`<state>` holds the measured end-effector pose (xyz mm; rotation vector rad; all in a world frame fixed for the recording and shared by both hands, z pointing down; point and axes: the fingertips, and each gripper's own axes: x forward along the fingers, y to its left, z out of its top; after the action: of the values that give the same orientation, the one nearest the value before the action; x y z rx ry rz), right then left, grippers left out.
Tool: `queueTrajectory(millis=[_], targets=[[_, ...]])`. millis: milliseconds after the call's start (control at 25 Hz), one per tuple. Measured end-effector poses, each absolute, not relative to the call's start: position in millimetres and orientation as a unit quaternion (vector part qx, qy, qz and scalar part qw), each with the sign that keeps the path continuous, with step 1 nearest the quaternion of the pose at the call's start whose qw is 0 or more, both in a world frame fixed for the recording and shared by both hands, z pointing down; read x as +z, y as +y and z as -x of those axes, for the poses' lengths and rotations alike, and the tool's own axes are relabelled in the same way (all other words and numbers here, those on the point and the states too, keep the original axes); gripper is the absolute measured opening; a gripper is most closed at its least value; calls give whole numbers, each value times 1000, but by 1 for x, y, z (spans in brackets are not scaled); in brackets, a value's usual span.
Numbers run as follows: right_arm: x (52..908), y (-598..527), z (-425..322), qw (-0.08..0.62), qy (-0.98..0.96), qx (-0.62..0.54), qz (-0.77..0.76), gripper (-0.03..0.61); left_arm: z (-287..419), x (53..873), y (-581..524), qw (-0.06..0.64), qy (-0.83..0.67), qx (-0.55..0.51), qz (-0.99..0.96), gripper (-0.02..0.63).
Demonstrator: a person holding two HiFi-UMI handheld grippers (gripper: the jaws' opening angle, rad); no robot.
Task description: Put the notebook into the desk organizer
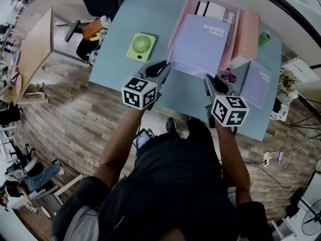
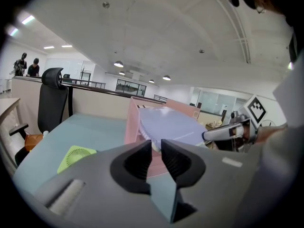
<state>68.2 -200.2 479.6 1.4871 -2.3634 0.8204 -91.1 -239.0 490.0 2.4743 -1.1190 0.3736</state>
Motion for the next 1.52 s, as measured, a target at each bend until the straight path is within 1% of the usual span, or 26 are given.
queueTrajectory(millis=[320,520,880,960,1040,1080,1280,1320,1520], targets=[[492,-201,-70,72,-796,355,-484,83,95,506,-245,258,-393,101,-877,142],[497,-203,-72,60,-794,370,-478,83,88,507,-253,261,-381,99,-881,147],[499,-207,-74,53,-792,381,-475,84,82,506,-264,289,-374,79,-878,156],[501,-208,-74,53,-791,384,-473,84,82,508,-265,293,-377,76,-876,176],[501,-209,-74,53,-791,386,-472,84,83,509,-267,295,-380,74,-874,223],[501,-209,-74,53,-791,387,-471,84,82,509,-268,298,-378,72,-874,225],[502,-211,-75,53,-791,389,-470,84,72,511,-271,323,-364,60,-872,224],[502,-211,-75,53,-792,388,-469,84,72,511,-272,324,-364,61,-871,211],[494,-208,-73,65,-799,363,-475,84,74,506,-267,307,-375,79,-871,181]])
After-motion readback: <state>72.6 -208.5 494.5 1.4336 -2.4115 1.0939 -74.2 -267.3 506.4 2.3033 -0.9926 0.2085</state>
